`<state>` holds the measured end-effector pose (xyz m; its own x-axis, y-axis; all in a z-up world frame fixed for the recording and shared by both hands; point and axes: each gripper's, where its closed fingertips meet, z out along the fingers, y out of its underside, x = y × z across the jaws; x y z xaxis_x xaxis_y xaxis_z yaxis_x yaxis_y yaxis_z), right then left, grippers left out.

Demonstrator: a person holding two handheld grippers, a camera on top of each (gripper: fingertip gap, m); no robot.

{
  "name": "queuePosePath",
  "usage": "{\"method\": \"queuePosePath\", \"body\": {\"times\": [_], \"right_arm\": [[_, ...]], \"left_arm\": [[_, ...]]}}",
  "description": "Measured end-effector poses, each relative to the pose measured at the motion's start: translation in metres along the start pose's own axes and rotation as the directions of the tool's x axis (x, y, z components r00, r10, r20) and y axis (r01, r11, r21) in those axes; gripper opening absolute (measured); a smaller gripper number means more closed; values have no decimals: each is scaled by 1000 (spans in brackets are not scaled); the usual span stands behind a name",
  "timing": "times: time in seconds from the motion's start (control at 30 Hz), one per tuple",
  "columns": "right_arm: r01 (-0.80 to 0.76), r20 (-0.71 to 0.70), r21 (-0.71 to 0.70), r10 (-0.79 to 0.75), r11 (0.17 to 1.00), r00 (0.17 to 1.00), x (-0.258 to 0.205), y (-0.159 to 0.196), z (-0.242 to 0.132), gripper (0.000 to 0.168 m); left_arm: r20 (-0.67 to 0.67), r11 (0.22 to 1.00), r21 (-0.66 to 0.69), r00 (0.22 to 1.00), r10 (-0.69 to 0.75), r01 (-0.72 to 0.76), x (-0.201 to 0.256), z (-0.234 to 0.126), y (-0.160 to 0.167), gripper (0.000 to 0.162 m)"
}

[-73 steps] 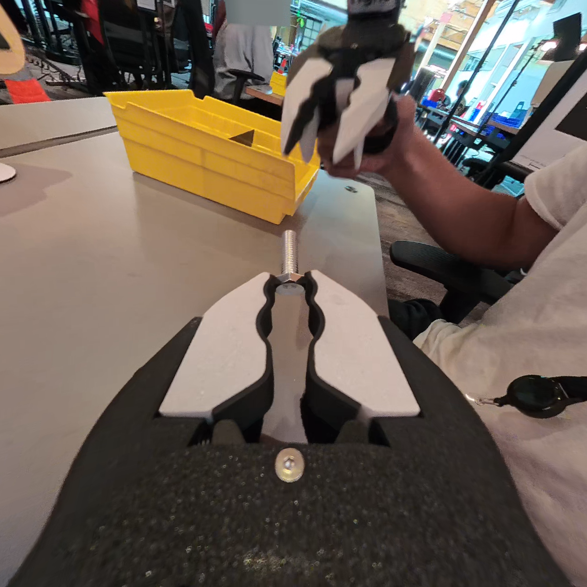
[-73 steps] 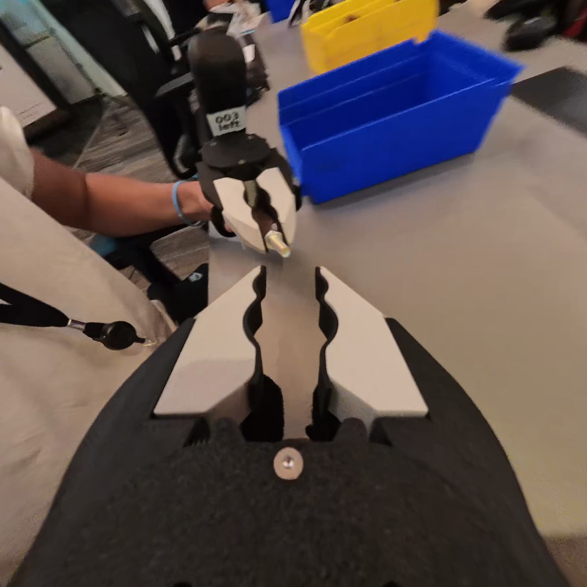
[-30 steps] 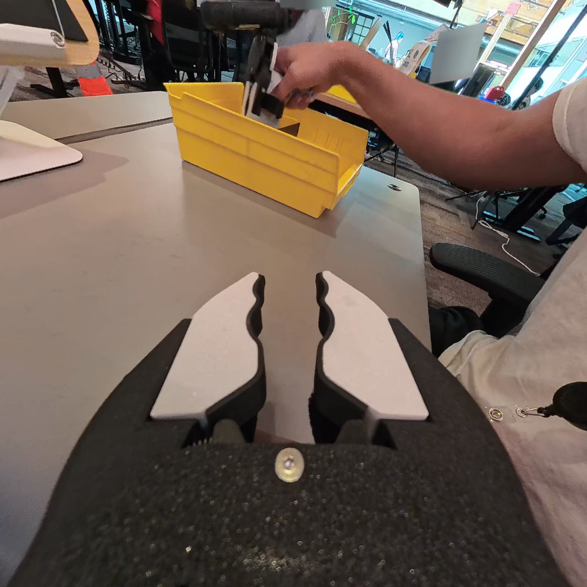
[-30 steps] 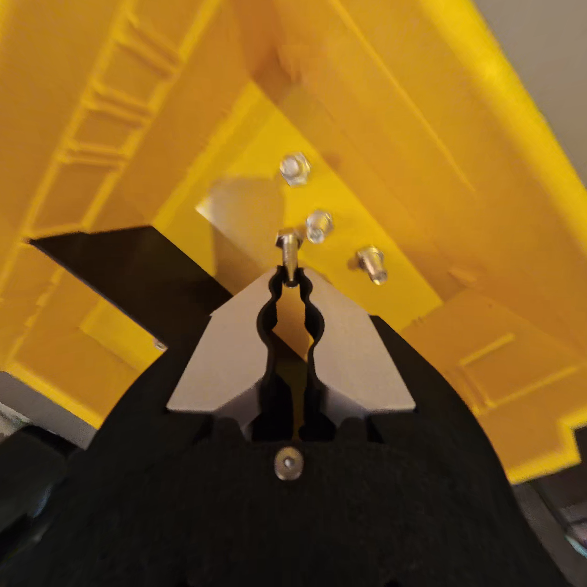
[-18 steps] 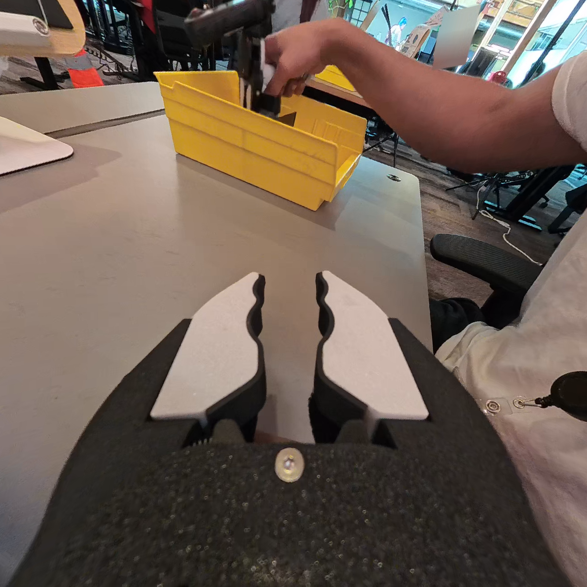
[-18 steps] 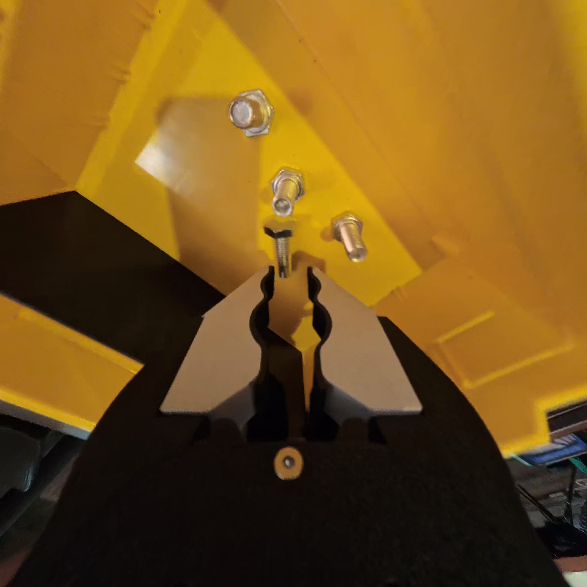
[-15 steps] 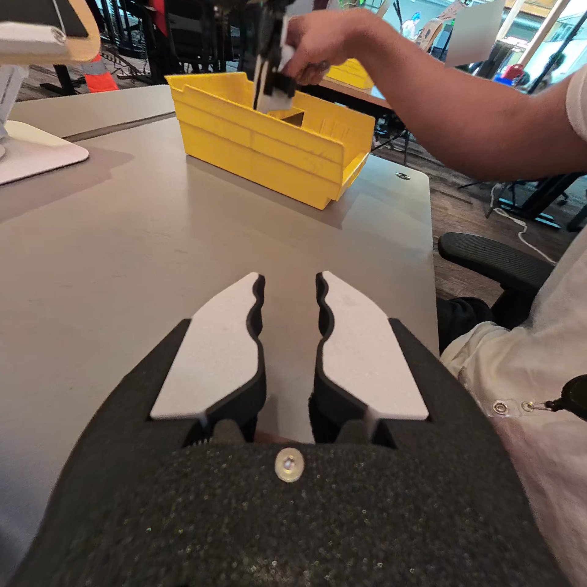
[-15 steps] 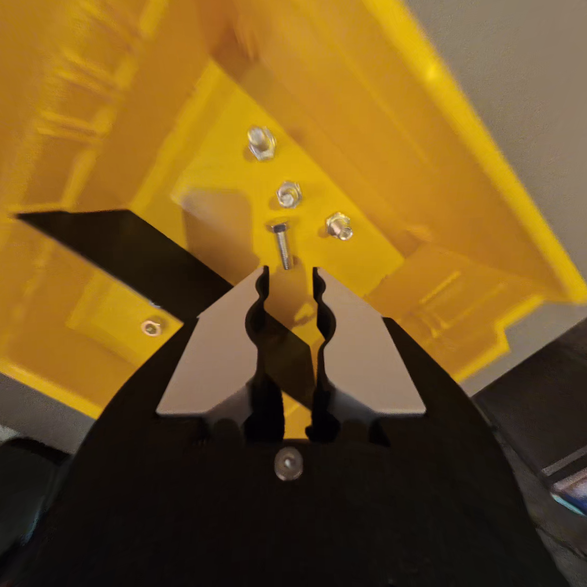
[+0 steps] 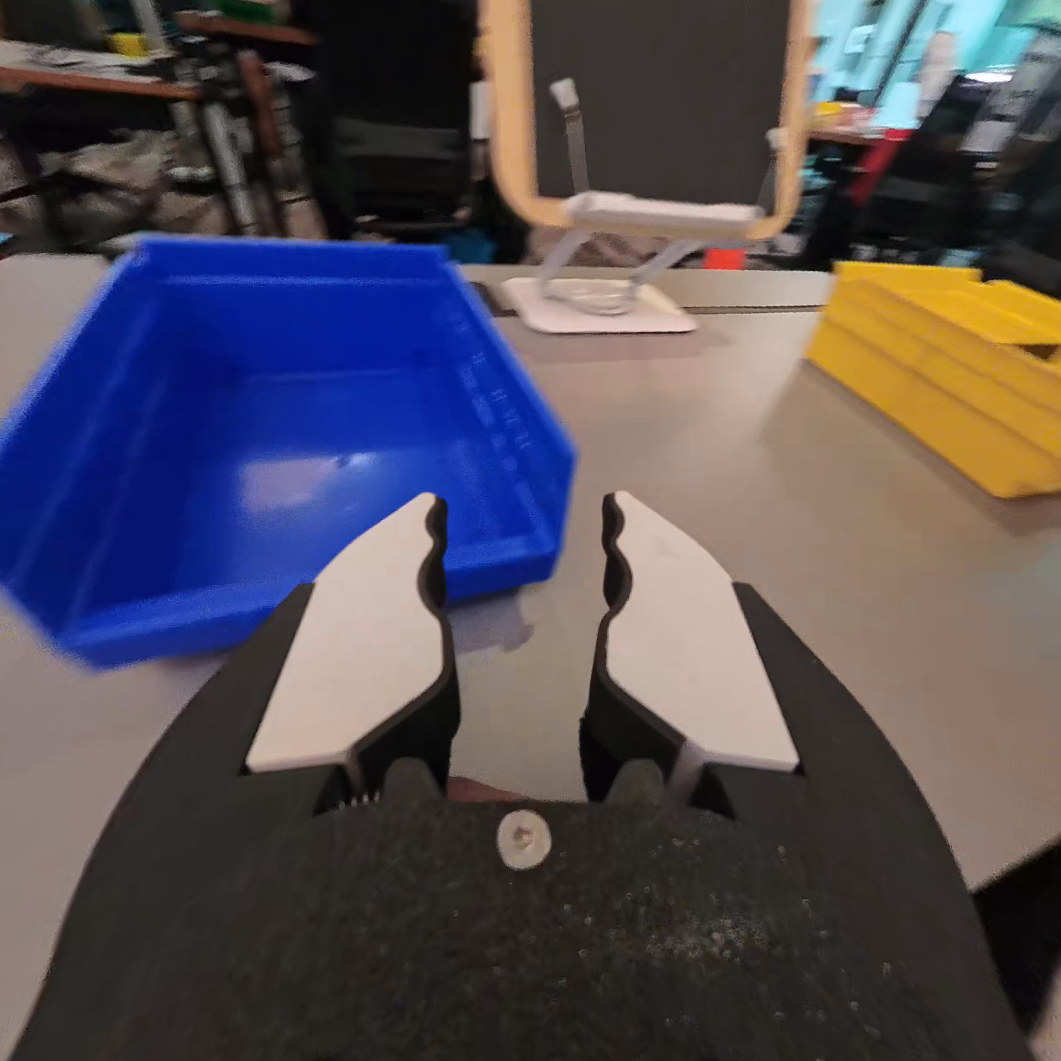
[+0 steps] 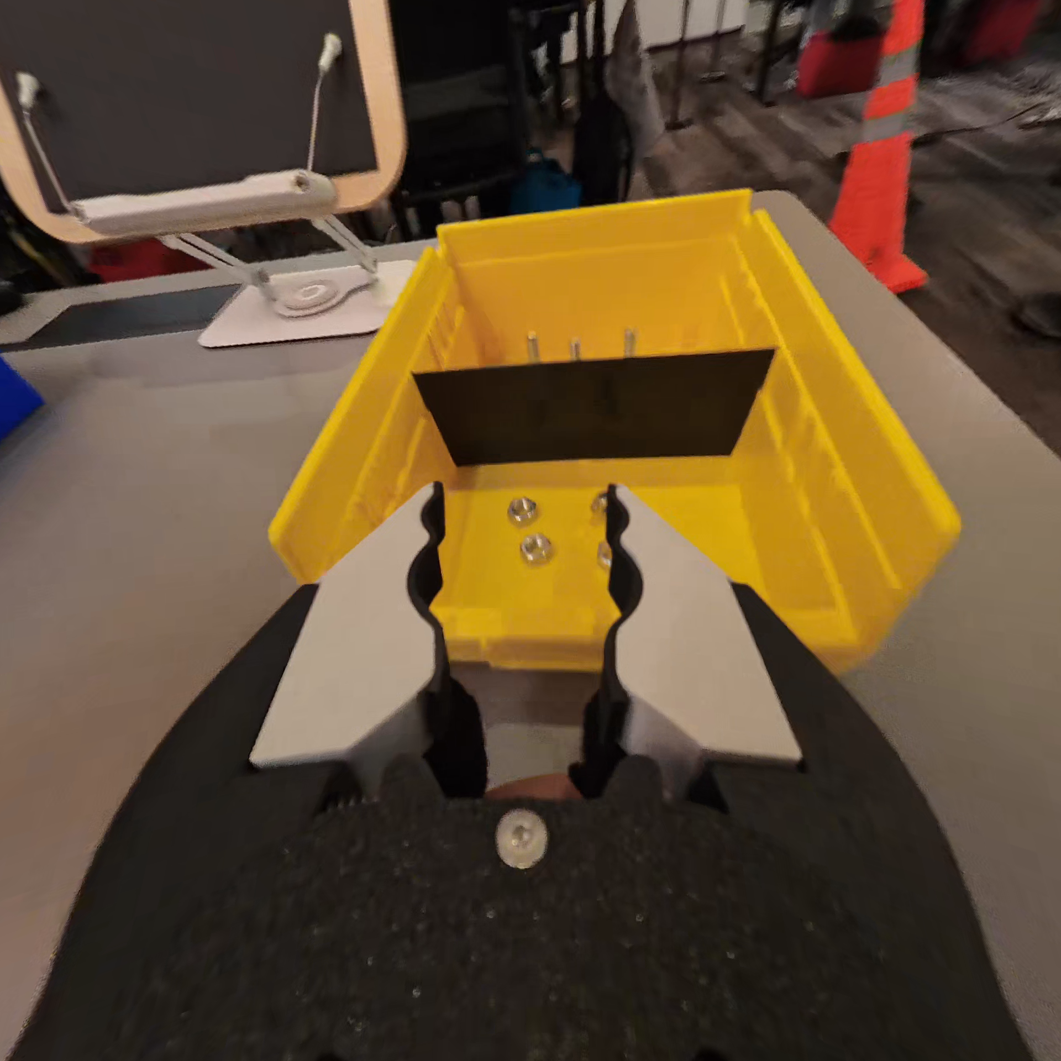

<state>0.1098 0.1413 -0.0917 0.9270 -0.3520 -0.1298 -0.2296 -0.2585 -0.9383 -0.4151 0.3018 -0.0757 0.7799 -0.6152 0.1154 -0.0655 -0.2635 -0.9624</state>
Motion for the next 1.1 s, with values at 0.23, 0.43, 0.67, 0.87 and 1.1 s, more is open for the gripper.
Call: {"method": "queuePosePath", "body": {"times": [0.23, 0.43, 0.67, 0.87, 1.1], "right_arm": [[17, -155, 4, -16, 1000, 988, 18, 25, -19, 55], [12, -153, 5, -11, 1000, 988, 22, 23, -18, 55], [17, -150, -3, -17, 1000, 989, 20, 25, -17, 54], [19, -152, 2, -18, 1000, 988, 20, 24, -19, 54], [36, 14, 97, -37, 995, 999, -15, 8, -23, 55]], "left_arm": [[154, 991, -40, 981, -118, 125, -45, -6, 28, 48], [154, 996, -48, 985, -73, 81, -40, -7, 26, 47], [113, 996, -50, 991, -66, 72, -31, -4, 25, 45], [98, 996, -59, 993, -63, 69, -27, -3, 26, 46], [65, 996, -72, 997, -41, 46, -16, -3, 26, 46]]}}
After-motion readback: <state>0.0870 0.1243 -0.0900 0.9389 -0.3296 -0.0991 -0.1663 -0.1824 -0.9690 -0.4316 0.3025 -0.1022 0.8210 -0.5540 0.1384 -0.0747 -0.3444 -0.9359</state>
